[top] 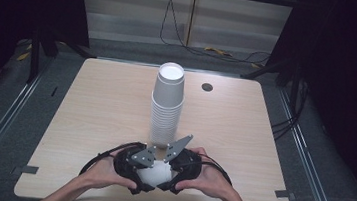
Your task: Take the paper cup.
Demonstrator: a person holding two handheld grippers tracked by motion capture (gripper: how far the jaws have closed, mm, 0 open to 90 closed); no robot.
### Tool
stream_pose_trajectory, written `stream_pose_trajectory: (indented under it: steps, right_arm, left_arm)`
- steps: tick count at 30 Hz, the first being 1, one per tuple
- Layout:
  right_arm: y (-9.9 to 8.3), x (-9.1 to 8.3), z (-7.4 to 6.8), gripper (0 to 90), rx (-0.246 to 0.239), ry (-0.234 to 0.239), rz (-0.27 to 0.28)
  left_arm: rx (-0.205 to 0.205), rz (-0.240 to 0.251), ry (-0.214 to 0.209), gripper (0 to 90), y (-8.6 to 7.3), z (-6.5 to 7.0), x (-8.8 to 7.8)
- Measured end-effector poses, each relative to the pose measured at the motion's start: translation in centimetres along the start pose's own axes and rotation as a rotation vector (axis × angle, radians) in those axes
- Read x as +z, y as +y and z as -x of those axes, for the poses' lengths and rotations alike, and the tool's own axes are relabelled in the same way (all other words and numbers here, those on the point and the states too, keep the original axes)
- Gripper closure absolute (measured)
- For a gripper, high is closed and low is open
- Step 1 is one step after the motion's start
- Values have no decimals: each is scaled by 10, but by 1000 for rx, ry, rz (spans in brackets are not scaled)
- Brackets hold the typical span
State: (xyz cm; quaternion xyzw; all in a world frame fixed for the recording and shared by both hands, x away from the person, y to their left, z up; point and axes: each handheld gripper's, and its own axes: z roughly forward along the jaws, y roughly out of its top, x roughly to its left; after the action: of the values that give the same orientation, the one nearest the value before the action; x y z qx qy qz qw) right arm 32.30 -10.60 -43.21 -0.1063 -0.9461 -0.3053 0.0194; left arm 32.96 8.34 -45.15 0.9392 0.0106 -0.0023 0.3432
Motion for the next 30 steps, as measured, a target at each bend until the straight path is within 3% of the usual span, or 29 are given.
stream_pose_trajectory:
  steps: [9, 17, 25, 30]
  right_arm:
    - [1, -3, -1, 223, 2, -16, 16]
    - [0, -4, 0, 225, 5, -16, 30]
    - [1, -6, -2, 226, -6, -27, 30]
    - [0, -5, -1, 226, -1, -32, 24]
  left_arm:
    - [-2, 94, 21, 130, -2, 0, -7]
    - [12, 145, 22, 137, -5, -1, -11]
    - [-17, 215, -3, 144, -9, -3, -16]
    - [-24, 266, 12, 155, -10, -4, -22]
